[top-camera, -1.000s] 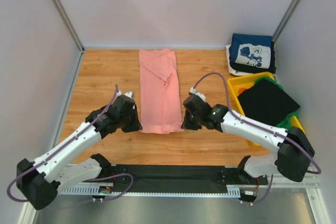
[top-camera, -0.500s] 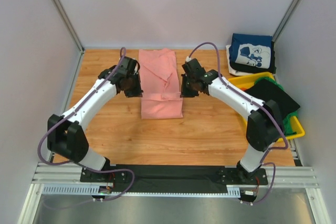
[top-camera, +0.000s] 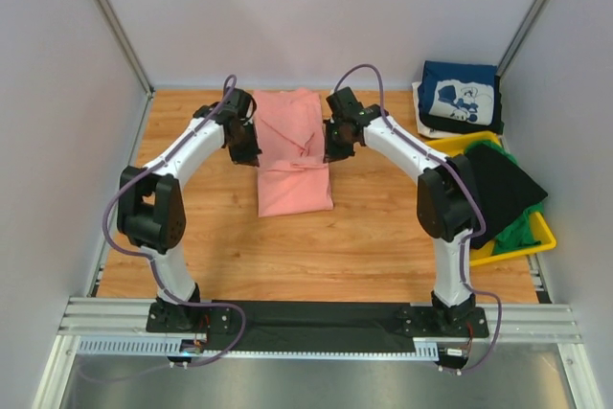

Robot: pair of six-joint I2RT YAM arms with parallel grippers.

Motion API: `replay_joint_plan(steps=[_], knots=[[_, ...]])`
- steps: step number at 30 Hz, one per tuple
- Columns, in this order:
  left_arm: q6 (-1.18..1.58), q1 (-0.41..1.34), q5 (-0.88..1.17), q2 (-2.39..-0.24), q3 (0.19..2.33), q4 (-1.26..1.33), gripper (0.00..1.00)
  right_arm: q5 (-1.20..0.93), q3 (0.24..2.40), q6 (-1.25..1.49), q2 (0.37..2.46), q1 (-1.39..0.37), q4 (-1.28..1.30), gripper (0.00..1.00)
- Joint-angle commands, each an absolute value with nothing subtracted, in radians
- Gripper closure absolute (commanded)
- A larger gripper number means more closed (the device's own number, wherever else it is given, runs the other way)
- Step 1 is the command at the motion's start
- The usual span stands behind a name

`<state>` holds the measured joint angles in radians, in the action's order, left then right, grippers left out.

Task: Fold and stack the t-shirts
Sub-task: Fold the tshirt

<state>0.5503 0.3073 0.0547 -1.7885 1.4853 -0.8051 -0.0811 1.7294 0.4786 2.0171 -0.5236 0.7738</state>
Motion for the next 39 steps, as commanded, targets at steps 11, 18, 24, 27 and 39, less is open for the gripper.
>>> replay_joint_plan(steps=[11,18,24,27,39], knots=[[0.479,0.160,0.233,-2.279,2.243,-1.140,0.43,-0.152,2.462,0.373,2.419,-0.341,1.070,0.41],[0.469,0.156,0.192,-1.961,1.850,-0.991,0.43,-0.247,1.772,0.370,1.957,-0.365,0.755,0.48],[0.476,0.241,0.204,-1.706,1.432,-0.812,0.44,-0.333,1.491,0.411,1.848,-0.528,0.634,0.56],[0.491,0.290,0.209,-1.631,1.303,-0.747,0.44,-0.295,1.445,0.437,1.862,-0.569,0.629,0.57],[0.541,0.328,0.192,-1.453,0.933,-0.511,0.31,-0.299,1.295,0.437,1.905,-0.572,0.528,0.35]])
